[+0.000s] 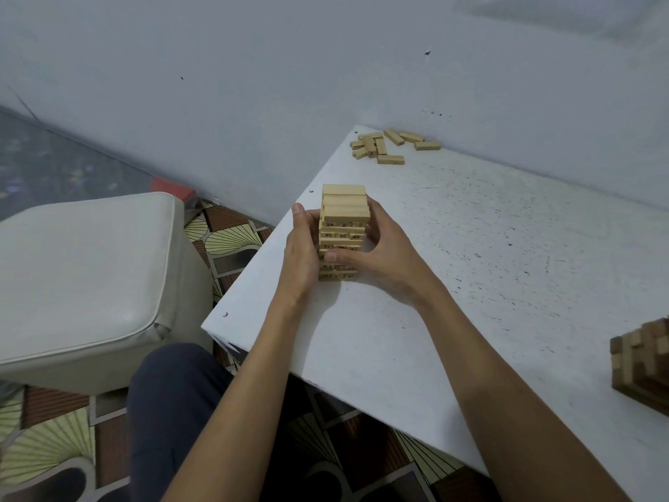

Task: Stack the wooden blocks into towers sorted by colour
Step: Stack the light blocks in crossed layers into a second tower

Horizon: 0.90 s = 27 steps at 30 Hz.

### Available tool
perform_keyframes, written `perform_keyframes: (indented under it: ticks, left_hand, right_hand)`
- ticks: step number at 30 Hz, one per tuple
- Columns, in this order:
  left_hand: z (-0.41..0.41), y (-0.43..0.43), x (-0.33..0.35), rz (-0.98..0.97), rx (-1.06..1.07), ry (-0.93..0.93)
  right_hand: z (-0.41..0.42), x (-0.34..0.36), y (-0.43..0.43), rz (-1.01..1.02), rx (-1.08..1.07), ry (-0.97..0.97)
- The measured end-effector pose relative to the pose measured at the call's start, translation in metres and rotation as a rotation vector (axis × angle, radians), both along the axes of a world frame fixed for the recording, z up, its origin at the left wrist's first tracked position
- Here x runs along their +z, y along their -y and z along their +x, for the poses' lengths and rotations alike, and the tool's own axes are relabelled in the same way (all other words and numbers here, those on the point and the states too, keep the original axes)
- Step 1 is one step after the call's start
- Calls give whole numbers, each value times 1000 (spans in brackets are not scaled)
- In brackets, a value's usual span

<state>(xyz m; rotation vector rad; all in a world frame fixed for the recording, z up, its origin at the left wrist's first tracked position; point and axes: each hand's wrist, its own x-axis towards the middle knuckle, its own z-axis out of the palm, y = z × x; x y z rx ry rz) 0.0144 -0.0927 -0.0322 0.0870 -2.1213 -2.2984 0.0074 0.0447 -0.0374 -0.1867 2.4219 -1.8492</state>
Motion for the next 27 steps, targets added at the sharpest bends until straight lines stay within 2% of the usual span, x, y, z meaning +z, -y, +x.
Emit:
perform_keyframes:
  ticks: [13,16,20,23,27]
  left_hand:
    - [0,0,1,8,15,-24]
    - [3,-3,5,61,47,-43]
    - [3,-5,18,62,180,-117]
    - [2,-8,23,99,111,-127]
    - [2,-11,12,82,51,-30]
  right_hand:
    - [5,3,2,2,11,-18]
    - [13,12,5,-13,-38,-47]
    - [23,29,14,-165,-192,-106]
    - [22,30,25,-312,-227,-35]
    - [26,27,36,-448,-208,36]
